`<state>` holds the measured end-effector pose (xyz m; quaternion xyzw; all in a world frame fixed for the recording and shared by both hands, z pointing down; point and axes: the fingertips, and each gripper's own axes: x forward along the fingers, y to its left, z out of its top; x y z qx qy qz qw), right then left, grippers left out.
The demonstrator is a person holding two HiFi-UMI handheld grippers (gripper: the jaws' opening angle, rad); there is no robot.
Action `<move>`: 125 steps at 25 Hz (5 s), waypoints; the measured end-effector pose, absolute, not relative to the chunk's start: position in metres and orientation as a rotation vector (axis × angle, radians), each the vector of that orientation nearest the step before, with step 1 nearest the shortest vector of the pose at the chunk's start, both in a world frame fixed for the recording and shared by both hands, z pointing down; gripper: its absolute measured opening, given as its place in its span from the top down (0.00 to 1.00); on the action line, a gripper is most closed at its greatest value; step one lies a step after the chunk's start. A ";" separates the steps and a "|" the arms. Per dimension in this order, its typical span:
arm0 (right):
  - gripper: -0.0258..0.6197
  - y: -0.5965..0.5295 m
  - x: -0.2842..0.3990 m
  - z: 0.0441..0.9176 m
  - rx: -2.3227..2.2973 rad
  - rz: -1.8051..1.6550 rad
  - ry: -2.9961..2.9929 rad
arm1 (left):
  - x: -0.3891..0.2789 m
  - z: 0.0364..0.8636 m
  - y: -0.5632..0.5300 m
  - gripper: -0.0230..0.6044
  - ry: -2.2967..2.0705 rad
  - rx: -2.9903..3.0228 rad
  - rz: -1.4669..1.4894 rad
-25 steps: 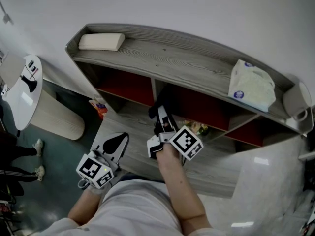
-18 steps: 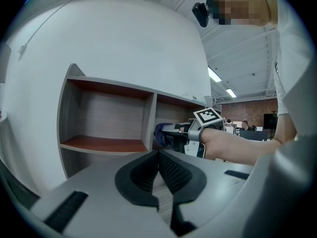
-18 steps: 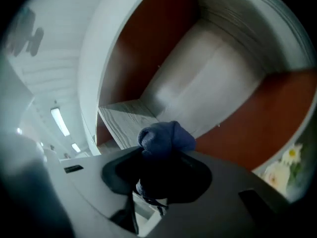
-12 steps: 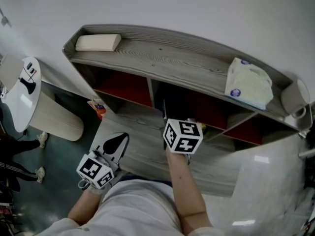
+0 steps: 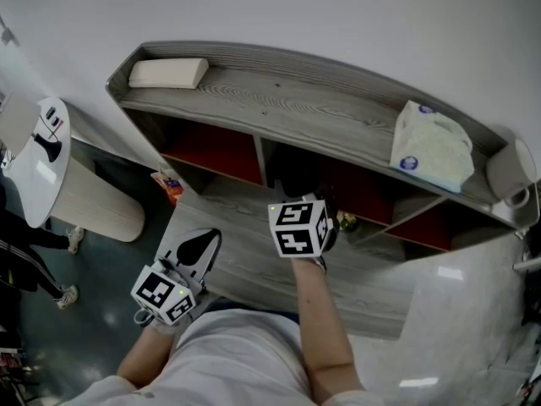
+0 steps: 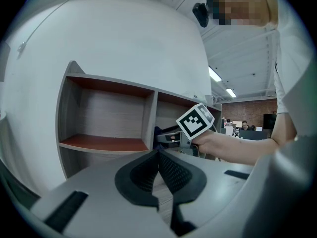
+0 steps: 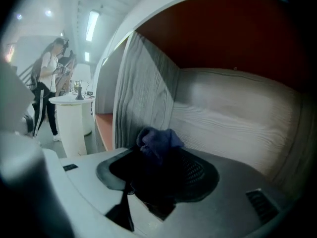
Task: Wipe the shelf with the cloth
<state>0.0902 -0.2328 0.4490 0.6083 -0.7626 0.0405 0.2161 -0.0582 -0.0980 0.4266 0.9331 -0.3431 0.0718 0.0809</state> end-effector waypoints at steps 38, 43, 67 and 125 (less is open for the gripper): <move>0.83 -0.209 0.212 0.468 1.720 -0.013 -1.641 | 0.004 0.431 -0.121 0.94 -0.666 2.848 0.210; 0.83 -0.194 0.235 0.467 1.806 0.031 -1.562 | 0.015 0.431 -0.124 0.94 -0.589 2.858 0.214; 0.84 -0.158 0.276 0.469 2.009 0.114 -1.240 | 0.025 0.447 -0.125 0.94 -0.342 2.882 0.203; 0.50 -0.121 0.261 0.477 2.365 0.390 -1.586 | 0.019 0.459 -0.113 0.94 -0.237 2.879 0.181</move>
